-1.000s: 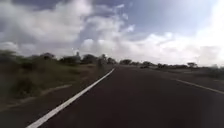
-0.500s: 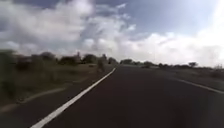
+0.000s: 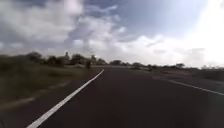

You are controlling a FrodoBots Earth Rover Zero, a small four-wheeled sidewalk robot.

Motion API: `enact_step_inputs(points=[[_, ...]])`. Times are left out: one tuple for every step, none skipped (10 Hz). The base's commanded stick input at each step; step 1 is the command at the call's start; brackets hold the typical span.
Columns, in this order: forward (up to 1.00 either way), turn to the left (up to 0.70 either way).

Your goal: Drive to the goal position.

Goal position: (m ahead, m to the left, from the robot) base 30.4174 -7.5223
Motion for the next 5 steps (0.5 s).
enact_step_inputs(points=[[1.0, 0.0], [1.0, 0.0], [1.0, 0.0], [1.0, 0.0], [1.0, 0.0]])
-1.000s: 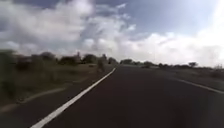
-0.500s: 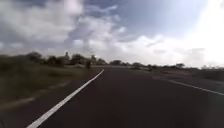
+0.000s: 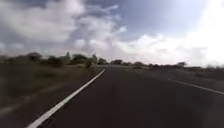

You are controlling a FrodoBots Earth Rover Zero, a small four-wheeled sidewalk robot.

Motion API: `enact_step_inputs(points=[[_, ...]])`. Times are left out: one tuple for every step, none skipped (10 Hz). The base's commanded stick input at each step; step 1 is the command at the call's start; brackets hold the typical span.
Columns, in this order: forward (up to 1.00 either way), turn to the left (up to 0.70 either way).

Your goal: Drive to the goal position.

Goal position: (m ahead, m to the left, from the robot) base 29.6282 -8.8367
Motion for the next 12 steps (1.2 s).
enact_step_inputs(points=[[1.0, 0.0], [1.0, 0.0], [1.0, 0.0], [1.0, 0.0], [1.0, 0.0], [1.0, 0.0], [1.0, 0.0], [1.0, 0.0], [1.0, 0.0], [1.0, 0.0], [1.0, 0.0], [1.0, 0.0]])
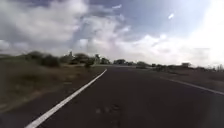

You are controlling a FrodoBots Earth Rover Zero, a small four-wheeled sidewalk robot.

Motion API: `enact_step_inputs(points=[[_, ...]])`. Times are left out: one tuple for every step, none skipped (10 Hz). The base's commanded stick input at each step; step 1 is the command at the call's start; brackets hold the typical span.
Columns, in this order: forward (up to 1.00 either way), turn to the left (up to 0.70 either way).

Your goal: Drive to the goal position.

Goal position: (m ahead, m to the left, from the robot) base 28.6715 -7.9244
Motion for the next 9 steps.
enact_step_inputs(points=[[1.0, 0.0], [1.0, 0.0], [1.0, 0.0], [1.0, 0.0], [1.0, -0.04], [1.0, -0.24], [1.0, -0.4], [1.0, -0.4], [1.0, 0.0]])
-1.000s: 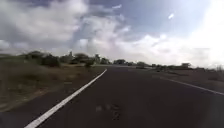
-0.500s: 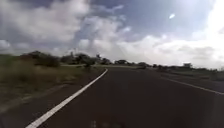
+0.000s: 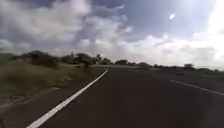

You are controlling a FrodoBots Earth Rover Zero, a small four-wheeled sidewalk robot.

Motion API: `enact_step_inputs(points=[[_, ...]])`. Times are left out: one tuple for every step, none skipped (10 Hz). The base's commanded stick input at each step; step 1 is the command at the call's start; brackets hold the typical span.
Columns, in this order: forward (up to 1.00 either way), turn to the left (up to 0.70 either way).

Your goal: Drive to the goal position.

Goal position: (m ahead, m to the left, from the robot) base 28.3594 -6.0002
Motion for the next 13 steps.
enact_step_inputs(points=[[1.0, 0.0], [1.0, 0.0], [1.0, 0.0], [1.0, 0.0], [1.0, 0.0], [1.0, 0.0], [1.0, 0.0], [1.0, 0.0], [1.0, 0.0], [1.0, 0.0], [1.0, 0.0], [1.0, 0.0], [1.0, 0.0]])
